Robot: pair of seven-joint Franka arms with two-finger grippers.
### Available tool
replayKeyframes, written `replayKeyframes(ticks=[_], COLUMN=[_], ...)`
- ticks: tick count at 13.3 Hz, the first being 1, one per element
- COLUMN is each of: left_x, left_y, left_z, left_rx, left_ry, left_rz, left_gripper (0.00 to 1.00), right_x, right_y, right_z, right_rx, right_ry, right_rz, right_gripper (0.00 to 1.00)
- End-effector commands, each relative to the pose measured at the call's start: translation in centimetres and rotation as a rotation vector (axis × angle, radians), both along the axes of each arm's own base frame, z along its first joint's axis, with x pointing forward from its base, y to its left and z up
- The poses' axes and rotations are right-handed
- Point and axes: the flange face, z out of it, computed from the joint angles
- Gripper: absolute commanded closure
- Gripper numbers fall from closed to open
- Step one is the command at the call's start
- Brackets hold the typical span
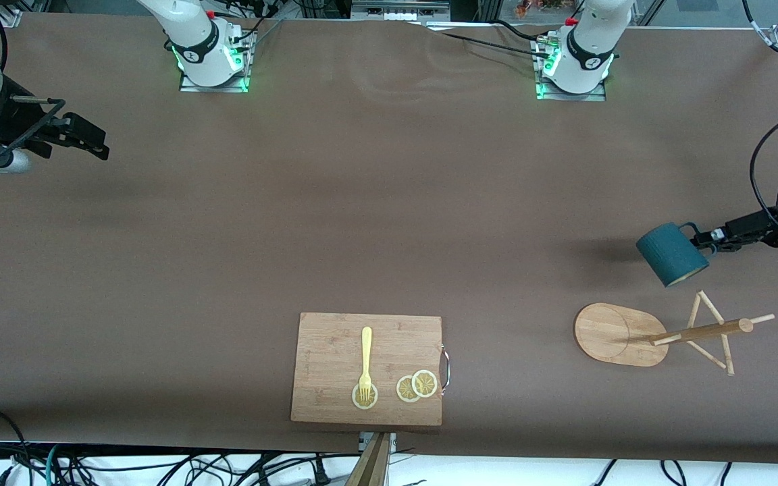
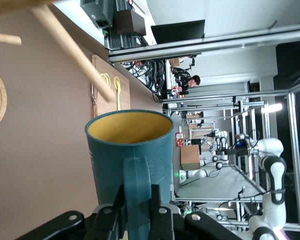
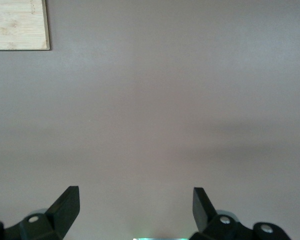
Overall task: Pass cup and hang on rack
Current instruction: 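Lower the mug handle onto a rack peg with the left gripper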
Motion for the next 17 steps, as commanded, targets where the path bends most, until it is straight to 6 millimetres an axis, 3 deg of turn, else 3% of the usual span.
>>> replayKeyframes(ticks=[1,5,7,9,10,14,17], left_x=[2.1,2.5,3.2,3.3,3.3,5.5,6.6], left_y=[0.7,1.5,2.3,2.6,2.7,4.1,5.0], left_z=[-0.9,-0.4,1.5,1.5,1.0,2.8,1.8], left_rx=[-0.05,-0.046,-0.019,-0.027,-0.023,0.034,0.033], left_ry=[0.08,0.266,0.327,0.41,0.42,0.446,0.433], left_rz=[0.01,0.025,0.047,0.07,0.068,0.103,0.116], left_gripper=[1.0,1.0,1.0,1.0,1.0,1.0,1.0], right_x=[0.4,0.4,0.4,0.4,0.4,0.4,0.4], right_y=[-0.6,-0.6,-0.6,-0.6,-0.6,-0.6,-0.6], right_z=[0.5,0.5,0.4,0.5,0.5,0.5,0.5], right_rx=[-0.014,-0.014,-0.014,-0.014,-0.014,-0.014,-0.014], right_ry=[-0.01,-0.011,-0.008,-0.01,-0.01,-0.01,-0.01], right_rz=[0.004,0.004,0.004,0.004,0.003,0.003,0.003], right_gripper=[0.0,0.0,0.0,0.0,0.0,0.0,0.0])
